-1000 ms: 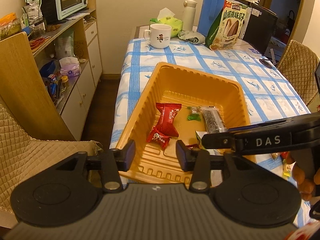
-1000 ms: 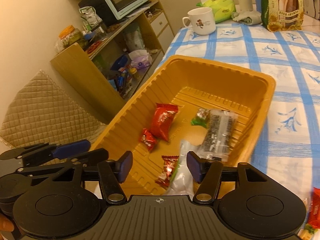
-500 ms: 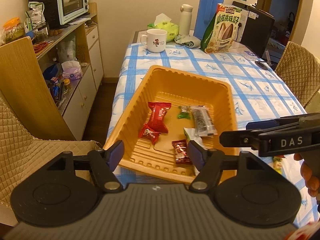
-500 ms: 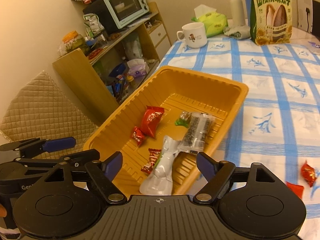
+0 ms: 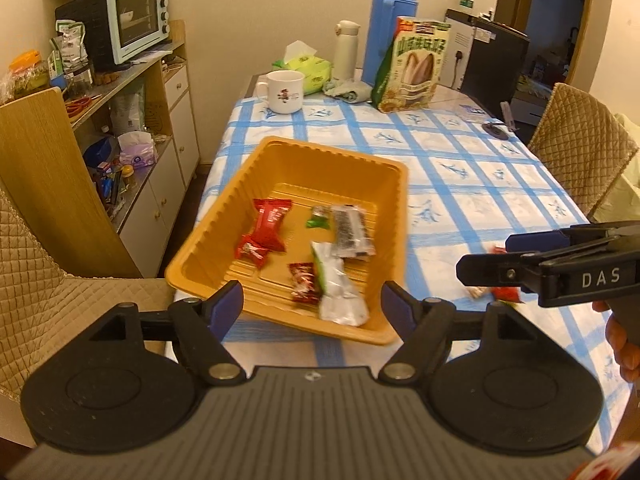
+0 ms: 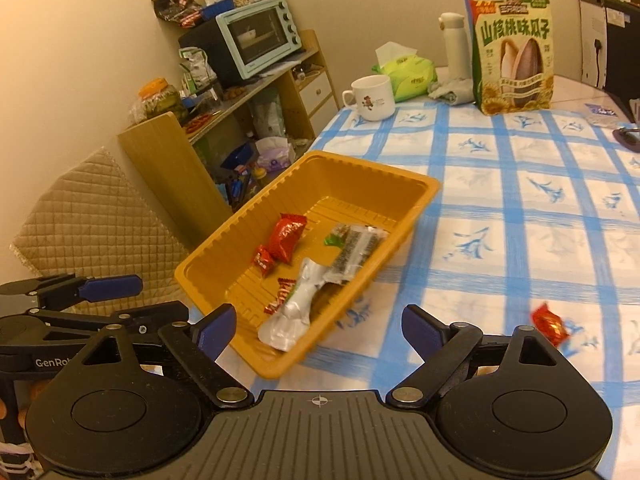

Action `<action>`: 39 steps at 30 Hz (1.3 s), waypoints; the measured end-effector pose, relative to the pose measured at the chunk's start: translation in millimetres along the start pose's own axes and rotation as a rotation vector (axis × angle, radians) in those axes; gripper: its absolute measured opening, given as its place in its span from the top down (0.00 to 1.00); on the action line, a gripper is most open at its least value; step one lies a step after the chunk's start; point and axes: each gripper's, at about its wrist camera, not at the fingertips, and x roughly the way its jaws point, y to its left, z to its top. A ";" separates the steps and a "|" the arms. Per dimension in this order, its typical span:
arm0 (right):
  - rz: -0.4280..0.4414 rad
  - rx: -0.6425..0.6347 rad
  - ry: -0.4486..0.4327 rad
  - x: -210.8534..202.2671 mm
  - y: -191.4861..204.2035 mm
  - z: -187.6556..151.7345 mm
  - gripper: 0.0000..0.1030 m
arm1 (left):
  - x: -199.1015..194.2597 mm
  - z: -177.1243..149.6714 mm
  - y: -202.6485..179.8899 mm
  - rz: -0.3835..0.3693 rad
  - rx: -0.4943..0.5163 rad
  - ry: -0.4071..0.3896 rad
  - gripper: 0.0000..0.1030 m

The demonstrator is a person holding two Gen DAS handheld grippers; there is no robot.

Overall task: Organize snacks
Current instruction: 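Withdraw both tools from the basket toward the remaining candies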

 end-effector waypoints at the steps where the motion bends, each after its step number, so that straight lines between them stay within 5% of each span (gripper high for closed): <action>1: 0.001 -0.001 -0.001 -5.0 -2.6 -2.3 0.13 | -2.3 -1.3 -4.6 -0.001 0.004 -0.001 0.28; 20: -0.005 -0.035 0.044 -82.4 -58.7 -64.4 0.13 | -31.4 -42.5 -95.3 -0.023 0.005 0.022 0.28; 39: -0.102 0.030 0.085 -123.9 -128.6 -108.1 0.13 | -12.6 -75.2 -175.0 -0.075 0.029 0.078 0.28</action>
